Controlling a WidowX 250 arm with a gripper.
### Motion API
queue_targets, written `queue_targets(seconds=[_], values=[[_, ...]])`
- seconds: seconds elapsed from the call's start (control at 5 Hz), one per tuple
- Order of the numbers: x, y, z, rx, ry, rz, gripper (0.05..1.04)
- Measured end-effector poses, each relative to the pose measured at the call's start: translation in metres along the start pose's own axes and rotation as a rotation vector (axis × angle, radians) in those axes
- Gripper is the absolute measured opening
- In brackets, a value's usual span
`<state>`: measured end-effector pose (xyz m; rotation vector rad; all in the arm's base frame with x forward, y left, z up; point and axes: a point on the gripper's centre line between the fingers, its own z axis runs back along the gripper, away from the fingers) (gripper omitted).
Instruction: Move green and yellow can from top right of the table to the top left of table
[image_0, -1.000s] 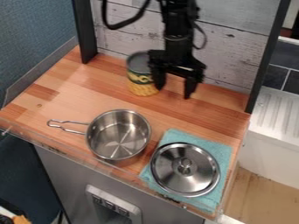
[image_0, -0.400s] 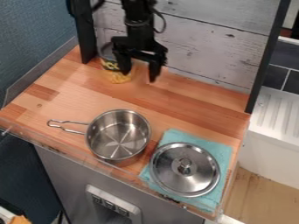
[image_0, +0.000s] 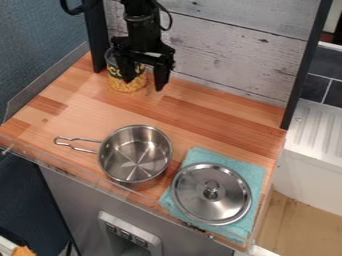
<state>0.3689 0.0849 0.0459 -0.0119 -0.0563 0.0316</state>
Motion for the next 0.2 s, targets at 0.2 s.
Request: queue_targets(seconds=[0.2], values=[[-0.0091,-0.0224,0.0256,0.024,-0.008,-0.074,1.001]])
